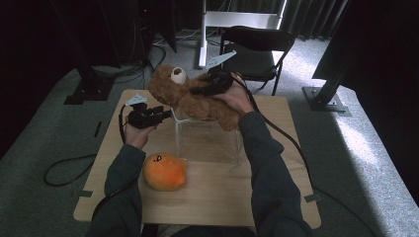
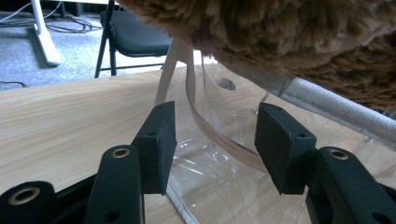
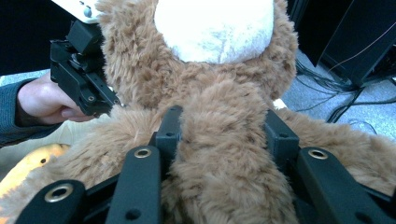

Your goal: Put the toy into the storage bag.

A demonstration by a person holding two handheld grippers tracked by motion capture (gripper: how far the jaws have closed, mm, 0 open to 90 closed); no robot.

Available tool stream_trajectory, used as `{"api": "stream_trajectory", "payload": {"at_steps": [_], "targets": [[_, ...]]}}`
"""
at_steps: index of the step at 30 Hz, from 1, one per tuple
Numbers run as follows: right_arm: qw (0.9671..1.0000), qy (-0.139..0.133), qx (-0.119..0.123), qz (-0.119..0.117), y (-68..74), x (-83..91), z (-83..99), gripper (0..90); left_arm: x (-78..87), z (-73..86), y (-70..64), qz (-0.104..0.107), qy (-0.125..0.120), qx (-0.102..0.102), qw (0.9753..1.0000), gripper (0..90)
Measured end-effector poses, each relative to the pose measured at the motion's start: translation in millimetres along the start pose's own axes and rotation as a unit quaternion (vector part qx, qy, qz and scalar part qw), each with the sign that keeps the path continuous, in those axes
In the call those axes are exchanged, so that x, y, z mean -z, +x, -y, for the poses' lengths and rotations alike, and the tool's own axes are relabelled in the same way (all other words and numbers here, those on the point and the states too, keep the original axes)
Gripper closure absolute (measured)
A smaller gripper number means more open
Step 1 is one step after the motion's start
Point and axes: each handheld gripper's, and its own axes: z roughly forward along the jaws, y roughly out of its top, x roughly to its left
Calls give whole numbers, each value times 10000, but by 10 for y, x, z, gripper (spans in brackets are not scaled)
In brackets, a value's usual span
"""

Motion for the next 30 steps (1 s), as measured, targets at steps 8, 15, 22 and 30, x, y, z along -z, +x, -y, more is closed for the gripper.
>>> {"api": "stream_trajectory", "payload": {"at_steps": [8, 15, 22, 30], "targets": [[9997, 230, 2, -108, -25, -75, 5, 582, -17, -8, -5, 42, 19, 20, 10000, 512], [9990, 424, 12, -111, -18, -128, 26, 580, -15, -17, -16, 64, 3, 40, 10000, 523], [9985, 517, -42, -144, -26, -147, 33, 578, -23, -13, -17, 80, -7, 70, 9999, 527], [9970, 768, 25, -131, -21, -202, 56, 576, -31, -15, -20, 113, 28, 52, 9999, 535]]}}
